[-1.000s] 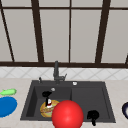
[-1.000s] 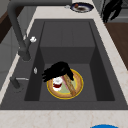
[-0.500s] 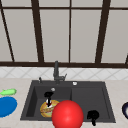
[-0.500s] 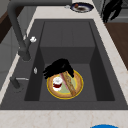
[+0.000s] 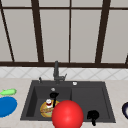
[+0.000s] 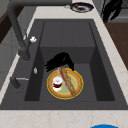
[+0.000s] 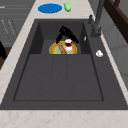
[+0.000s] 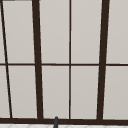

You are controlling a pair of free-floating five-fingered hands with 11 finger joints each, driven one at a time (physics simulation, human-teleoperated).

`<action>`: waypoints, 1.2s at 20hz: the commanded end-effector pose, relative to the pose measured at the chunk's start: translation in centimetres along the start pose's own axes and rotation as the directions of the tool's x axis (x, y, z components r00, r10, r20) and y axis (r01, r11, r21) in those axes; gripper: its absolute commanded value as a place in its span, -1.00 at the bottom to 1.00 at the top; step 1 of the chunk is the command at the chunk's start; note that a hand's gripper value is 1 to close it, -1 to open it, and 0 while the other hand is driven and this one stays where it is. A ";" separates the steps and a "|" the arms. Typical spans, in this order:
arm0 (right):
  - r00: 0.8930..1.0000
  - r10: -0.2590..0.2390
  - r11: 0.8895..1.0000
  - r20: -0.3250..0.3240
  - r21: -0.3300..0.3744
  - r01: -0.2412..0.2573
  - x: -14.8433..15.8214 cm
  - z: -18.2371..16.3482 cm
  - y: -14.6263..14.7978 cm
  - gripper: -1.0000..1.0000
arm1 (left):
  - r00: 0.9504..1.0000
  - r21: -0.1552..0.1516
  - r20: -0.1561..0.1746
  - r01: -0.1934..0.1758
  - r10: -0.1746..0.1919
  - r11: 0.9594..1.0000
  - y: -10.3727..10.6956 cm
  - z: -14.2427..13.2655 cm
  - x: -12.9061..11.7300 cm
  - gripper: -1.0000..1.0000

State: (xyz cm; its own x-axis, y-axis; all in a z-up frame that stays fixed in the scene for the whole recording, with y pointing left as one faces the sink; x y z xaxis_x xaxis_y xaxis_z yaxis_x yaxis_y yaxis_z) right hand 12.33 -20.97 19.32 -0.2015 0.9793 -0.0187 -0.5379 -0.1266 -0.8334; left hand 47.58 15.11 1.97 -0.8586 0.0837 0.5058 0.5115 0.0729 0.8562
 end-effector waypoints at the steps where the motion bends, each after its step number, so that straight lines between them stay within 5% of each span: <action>1: 1.000 0.000 1.000 0.000 0.000 0.000 0.0 0.0 0.0 0.00 | 0.999 0.018 -0.025 -0.040 0.041 0.999 -1.3 0.0 -0.2 -1.00; 14: 1.000 0.000 1.000 0.000 0.000 0.000 0.0 0.0 0.0 0.00 | 0.999 0.032 -0.040 0.031 -0.030 0.999 -8.3 -1.5 -1.3 -1.00; 17: 1.000 0.000 1.000 0.000 0.000 0.000 0.0 0.0 0.0 0.00 | 1.000 0.051 -0.023 0.001 0.000 0.999 -9.3 -0.8 -3.3 -1.00; 24: 1.000 0.000 1.000 0.000 0.000 0.000 0.0 0.0 0.0 0.00 | 0.997 0.029 -0.021 -0.074 0.074 0.997 -11.1 -0.5 -6.1 -1.00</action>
State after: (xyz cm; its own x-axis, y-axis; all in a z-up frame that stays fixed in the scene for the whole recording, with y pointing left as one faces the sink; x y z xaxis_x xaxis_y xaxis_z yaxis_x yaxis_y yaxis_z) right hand 12.33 -20.97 19.32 -0.2015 0.9793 -0.0187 -0.5379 -0.1266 -0.8334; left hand 46.62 13.29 -8.50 -0.8351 0.0901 0.5426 0.5492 0.0825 0.8316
